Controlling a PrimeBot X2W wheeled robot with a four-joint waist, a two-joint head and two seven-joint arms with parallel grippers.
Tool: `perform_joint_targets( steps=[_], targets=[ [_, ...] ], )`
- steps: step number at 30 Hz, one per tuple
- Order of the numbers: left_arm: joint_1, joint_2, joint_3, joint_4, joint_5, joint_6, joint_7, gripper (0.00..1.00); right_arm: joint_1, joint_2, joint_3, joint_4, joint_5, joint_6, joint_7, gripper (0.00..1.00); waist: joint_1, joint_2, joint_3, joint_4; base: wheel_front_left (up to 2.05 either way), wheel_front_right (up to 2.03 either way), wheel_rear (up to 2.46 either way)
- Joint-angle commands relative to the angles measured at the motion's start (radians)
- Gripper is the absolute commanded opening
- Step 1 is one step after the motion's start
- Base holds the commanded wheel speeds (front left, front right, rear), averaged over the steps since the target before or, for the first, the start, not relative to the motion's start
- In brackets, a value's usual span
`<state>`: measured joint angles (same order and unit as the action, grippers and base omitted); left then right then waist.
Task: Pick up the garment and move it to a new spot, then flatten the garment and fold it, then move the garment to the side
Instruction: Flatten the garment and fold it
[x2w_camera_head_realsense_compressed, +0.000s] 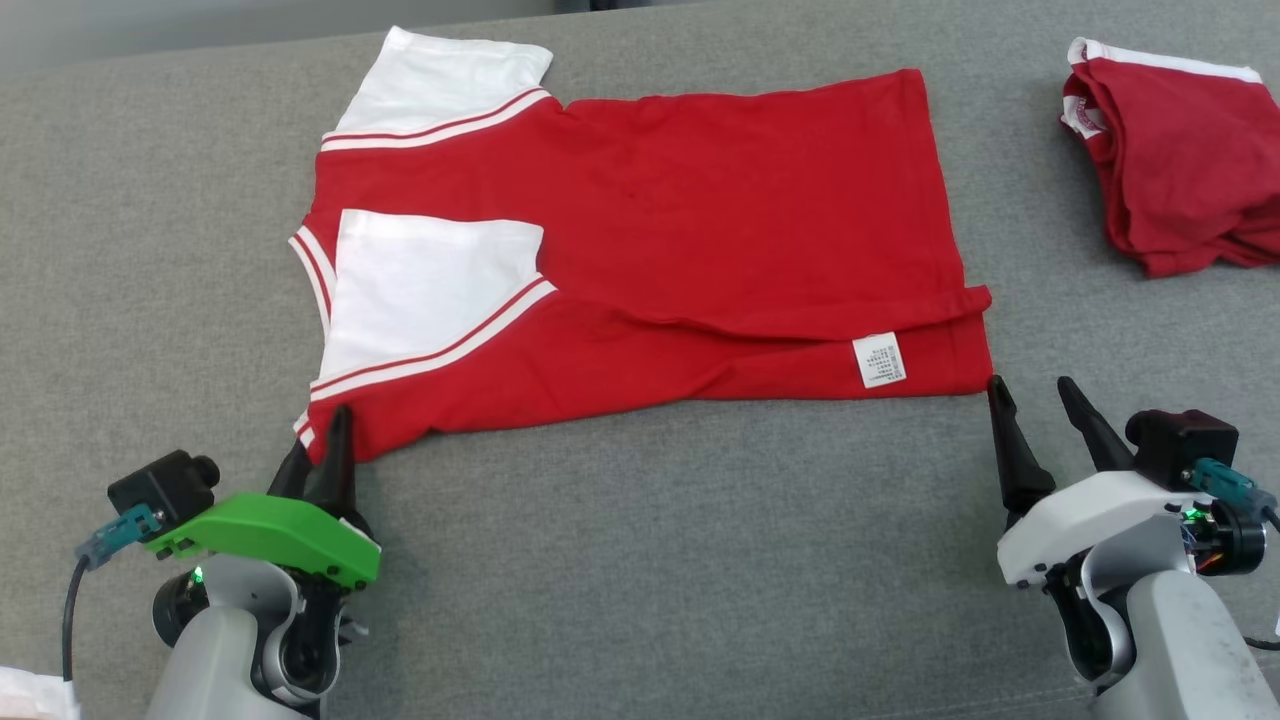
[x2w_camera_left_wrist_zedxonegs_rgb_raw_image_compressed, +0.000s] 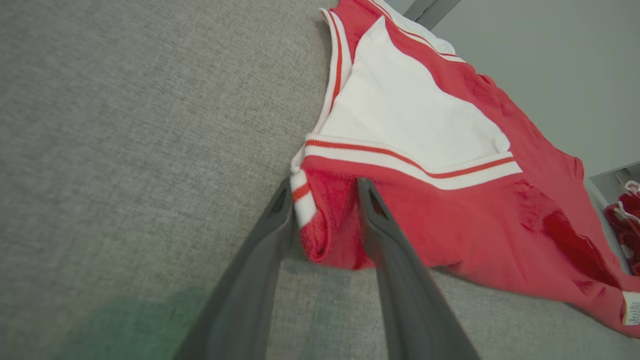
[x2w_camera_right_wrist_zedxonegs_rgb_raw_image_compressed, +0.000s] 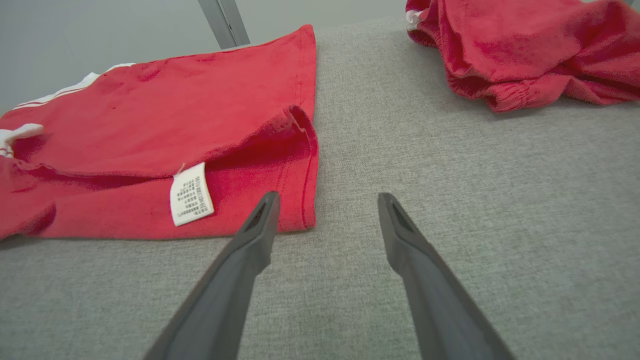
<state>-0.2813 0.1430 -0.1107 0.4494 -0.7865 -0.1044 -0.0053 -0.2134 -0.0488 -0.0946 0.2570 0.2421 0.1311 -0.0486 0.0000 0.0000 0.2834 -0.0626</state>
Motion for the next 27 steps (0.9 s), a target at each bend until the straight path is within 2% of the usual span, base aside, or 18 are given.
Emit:
perform_joint_targets(
  steps=[1, 2, 11, 12, 13, 14, 16, 22, 27],
  targets=[
    [-0.023, 0.004, -0.002, 0.001, 0.012, -0.006, -0.02, 0.08, -0.024, -0.004, -0.001, 0.019, 0.0, -0.001, -0.001, 1.0, 0.0, 0.0, 0.005, 0.003, 0.0, 0.0, 0.0],
    [-0.032, 0.004, -0.006, 0.0, 0.014, -0.01, -0.034, 0.0, -0.036, -0.004, 0.001, 0.038, -0.006, -0.001, -0.007, 1.0, 0.0, 0.0, 0.007, 0.006, 0.0, 0.0, 0.0],
    [-0.075, 0.004, -0.05, -0.037, 0.032, -0.023, -0.117, 0.0, -0.138, -0.004, 0.042, 0.225, 0.024, -0.001, 0.013, 1.0, 0.0, 0.0, 0.016, 0.04, 0.0, 0.0, 0.0],
    [-0.077, 0.006, -0.056, -0.044, 0.034, -0.024, -0.123, 0.0, -0.147, -0.003, 0.046, 0.241, 0.028, -0.001, 0.01, 0.5, 0.0, 0.0, 0.016, 0.043, 0.0, 0.0, 0.0],
    [-0.079, 0.007, -0.063, -0.05, 0.034, -0.024, -0.128, 0.0, -0.152, -0.003, 0.048, 0.253, 0.034, -0.001, 0.007, 0.44, 0.0, 0.0, 0.016, 0.046, 0.0, 0.0, 0.0],
    [-0.08, 0.008, -0.068, -0.059, 0.033, -0.025, -0.132, 0.0, -0.159, -0.003, 0.051, 0.264, 0.039, -0.001, 0.006, 0.33, 0.0, 0.0, 0.015, 0.048, 0.0, 0.0, 0.0],
    [-0.08, 0.012, -0.076, -0.076, 0.036, -0.026, -0.143, 0.0, -0.172, -0.003, 0.056, 0.277, 0.051, -0.001, 0.0, 0.0, 0.0, 0.0, 0.012, 0.049, 0.0, 0.0, 0.0],
    [-0.071, 0.027, -0.097, -0.128, 0.034, -0.026, -0.159, 0.0, -0.212, -0.005, 0.049, 0.268, 0.067, -0.001, 0.011, 0.0, 0.0, 0.0, -0.009, 0.042, 0.0, 0.0, 0.0],
    [-0.058, 0.049, -0.103, -0.189, 0.036, -0.027, -0.158, 0.0, -0.237, -0.005, 0.019, 0.188, 0.103, -0.001, 0.079, 0.0, 0.0, 0.0, -0.036, 0.035, 0.0, 0.0, 0.0]
  ],
)
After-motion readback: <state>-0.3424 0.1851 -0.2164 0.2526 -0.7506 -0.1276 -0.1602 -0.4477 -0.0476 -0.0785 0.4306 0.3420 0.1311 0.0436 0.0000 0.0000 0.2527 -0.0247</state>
